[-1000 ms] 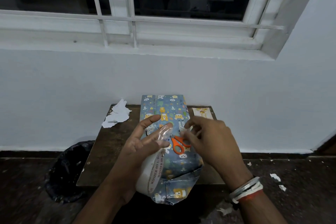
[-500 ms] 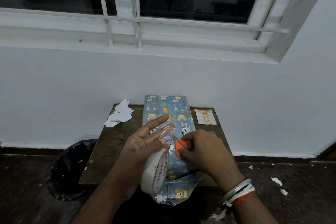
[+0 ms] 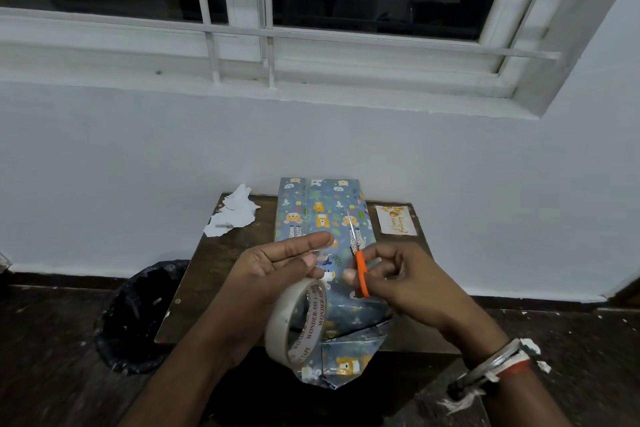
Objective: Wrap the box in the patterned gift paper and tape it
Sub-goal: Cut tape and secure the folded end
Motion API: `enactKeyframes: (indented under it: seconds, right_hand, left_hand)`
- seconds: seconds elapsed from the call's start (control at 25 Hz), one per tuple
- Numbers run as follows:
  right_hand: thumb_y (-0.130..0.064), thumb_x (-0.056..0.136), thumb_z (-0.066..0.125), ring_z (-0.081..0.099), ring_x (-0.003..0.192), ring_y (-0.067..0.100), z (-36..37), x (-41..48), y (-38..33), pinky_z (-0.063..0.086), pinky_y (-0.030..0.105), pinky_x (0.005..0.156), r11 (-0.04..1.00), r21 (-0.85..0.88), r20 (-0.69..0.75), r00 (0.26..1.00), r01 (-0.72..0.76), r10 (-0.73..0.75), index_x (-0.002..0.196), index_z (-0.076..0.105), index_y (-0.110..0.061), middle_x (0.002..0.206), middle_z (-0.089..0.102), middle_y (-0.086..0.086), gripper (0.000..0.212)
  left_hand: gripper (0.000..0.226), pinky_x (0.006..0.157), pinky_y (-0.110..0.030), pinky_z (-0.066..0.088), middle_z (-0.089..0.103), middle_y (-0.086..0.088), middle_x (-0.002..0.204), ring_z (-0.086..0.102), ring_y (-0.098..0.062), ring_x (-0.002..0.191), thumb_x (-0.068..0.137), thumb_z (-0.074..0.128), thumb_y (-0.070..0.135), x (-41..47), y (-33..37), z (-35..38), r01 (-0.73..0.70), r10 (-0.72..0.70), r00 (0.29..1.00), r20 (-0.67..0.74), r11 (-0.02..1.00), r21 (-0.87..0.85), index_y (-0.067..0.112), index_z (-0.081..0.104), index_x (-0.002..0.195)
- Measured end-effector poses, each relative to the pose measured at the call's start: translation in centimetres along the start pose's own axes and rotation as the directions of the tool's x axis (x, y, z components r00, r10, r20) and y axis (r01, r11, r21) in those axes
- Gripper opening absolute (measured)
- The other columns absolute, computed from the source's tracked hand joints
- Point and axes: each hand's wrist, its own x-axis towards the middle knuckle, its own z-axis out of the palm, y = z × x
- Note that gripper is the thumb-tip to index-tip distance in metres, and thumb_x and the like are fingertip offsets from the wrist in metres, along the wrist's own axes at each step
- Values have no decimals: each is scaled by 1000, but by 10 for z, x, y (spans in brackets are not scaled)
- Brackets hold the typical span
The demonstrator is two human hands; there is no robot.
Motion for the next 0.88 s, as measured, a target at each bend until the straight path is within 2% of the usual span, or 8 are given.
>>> enactKeyframes:
  seconds: [0.12,0.24,0.28,0.36,0.44,0.56,0.72,0.88]
  right_hand:
    - [-45,92,70,55,67,17,-8,-12,-2,38,21,53,998,48,240,970,40,-50,97,77,-13,74,61,23,32]
    - [-46,94,64,41,60,21,-16,-17,-4,25,27,48,998,13,368,928,56,-57,96,76,-10,72,69,7,38]
    - [-41,95,64,42,57,18,-17,-17,-6,26,26,48,998,8,405,912,64,-62,97,77,-10,71,69,5,35]
    - [-21,100,62,50,52,2,-18,-18,-11,35,13,50,998,26,473,879,60,-65,102,74,5,68,67,6,29]
    - [-6,101,58,55,51,-5,-18,-18,-13,40,4,55,999,21,503,863,35,-41,104,69,18,67,64,7,26]
    - [-3,99,59,56,52,-6,-19,-18,-13,42,3,58,1000,16,507,862,20,-25,101,67,23,61,65,0,27]
    - [-9,98,64,55,53,-2,-19,-19,-10,42,6,61,1000,18,483,875,22,-28,102,70,17,61,67,1,27]
    - [-21,97,70,55,61,19,-21,-19,-6,42,18,66,999,14,484,874,36,-39,100,75,5,66,69,5,27]
  left_hand:
    - [35,75,-19,55,76,-12,115,67,-11,84,80,75,13,0,2,-3,6,-6,999,38,1000,-4,24,79,113]
    - [39,79,-19,58,75,-4,121,71,-9,88,78,77,5,0,2,-5,19,-19,997,73,1000,-11,21,79,113]
    - [39,80,-20,58,75,-3,122,71,-10,90,79,75,7,1,2,-6,23,-24,996,90,1000,6,20,78,115]
    - [40,80,-21,58,74,-4,124,70,-12,94,82,77,4,2,0,-6,35,-39,992,116,999,39,19,77,119]
    - [39,80,-21,57,74,-3,123,70,-13,99,83,75,6,3,-2,-5,48,-56,990,129,997,63,21,77,118]
    - [38,88,-21,56,74,1,124,68,-14,115,84,72,6,5,-4,-4,44,-63,986,154,992,122,22,77,118]
    - [38,80,-18,54,75,-1,121,71,-9,105,89,69,-2,6,-5,-3,62,-90,983,159,983,173,19,76,121]
    - [38,86,-22,56,75,-2,121,71,-11,107,89,71,1,6,-5,-5,63,-93,984,153,979,193,25,78,117]
